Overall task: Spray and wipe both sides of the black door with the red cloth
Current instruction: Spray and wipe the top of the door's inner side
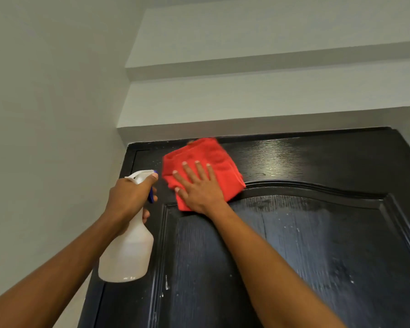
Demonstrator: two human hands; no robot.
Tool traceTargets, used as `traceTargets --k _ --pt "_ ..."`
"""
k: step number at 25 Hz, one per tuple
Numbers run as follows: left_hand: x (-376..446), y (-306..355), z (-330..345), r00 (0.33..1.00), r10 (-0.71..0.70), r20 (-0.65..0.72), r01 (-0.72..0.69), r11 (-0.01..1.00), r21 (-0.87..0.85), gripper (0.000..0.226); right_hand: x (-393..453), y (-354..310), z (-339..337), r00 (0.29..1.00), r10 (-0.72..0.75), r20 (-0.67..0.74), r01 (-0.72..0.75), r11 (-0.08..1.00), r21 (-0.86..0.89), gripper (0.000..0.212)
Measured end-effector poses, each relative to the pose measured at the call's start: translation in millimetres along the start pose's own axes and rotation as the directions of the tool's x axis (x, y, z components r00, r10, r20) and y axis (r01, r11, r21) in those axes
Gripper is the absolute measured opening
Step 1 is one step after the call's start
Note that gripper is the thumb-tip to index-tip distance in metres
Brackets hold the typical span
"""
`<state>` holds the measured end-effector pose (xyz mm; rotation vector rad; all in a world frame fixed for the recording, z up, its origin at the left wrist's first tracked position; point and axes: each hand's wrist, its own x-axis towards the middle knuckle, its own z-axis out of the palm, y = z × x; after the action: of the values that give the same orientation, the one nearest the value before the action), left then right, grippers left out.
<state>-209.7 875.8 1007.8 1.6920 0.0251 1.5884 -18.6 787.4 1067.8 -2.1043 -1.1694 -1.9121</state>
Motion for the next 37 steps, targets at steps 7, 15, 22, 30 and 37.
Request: traceTargets --k 7,15,22,30,37 --pt "19.4 -24.7 -13.6 0.999 -0.031 0.037 0.031 0.999 0.015 0.038 0.6 125.7 -23.0 0.811 0.541 -0.222 -0.516 0.841 0.162 0.056" --pt "45.1 -33.1 -40.0 0.998 -0.029 -0.051 0.031 0.999 0.038 0.040 71.8 16.5 -6.9 0.864 0.478 -0.155 -0.451 0.874 0.182 0.055" --pt "30.5 -48.6 -40.8 0.993 -0.018 -0.118 0.018 1.000 0.002 0.027 134.2 -110.3 6.5 0.997 -0.070 0.031 0.069 0.997 0.029 0.057" --pt "17.6 -57.6 -42.4 0.993 -0.084 -0.078 0.087 0.996 0.034 0.032 51.2 -57.5 11.1 0.959 -0.278 0.061 0.279 0.960 -0.012 0.058" --pt "-7.3 -68.6 -41.0 0.993 -0.115 -0.035 0.116 0.992 0.039 0.038 8.5 41.4 18.5 0.774 0.566 -0.283 -0.532 0.825 0.193 0.060"
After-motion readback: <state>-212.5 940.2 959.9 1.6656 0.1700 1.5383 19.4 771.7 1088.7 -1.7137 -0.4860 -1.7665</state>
